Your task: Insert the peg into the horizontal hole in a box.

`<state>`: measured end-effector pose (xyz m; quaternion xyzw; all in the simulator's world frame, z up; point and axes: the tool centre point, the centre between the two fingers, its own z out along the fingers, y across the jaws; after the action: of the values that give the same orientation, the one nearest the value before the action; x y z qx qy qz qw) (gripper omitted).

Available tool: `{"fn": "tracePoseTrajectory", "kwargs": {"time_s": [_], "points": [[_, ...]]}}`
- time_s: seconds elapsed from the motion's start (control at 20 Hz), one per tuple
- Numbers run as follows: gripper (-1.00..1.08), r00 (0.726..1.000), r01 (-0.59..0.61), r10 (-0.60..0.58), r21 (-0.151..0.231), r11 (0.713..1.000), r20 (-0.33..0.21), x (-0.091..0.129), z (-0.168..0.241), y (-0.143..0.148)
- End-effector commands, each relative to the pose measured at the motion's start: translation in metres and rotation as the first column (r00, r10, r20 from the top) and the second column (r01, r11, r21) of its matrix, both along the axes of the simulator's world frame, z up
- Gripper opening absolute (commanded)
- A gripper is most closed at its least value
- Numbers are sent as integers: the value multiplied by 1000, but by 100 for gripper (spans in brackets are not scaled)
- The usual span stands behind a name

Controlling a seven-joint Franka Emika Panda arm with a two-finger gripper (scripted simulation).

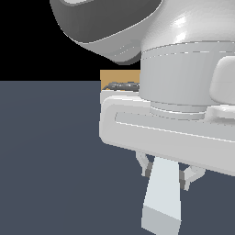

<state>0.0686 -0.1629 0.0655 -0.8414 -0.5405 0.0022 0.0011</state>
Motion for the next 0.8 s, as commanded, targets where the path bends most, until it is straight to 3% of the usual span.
{"fn": "tracePoseTrajectory", "kwargs": {"time_s": [0.0,0.4,0.75], "points": [[-100,998,-68,68,-1,998,5,5,20,48],[-100,967,-256,256,-2,967,5,-2,74,184],[-100,941,-338,338,-1,941,5,-13,98,245]]}}
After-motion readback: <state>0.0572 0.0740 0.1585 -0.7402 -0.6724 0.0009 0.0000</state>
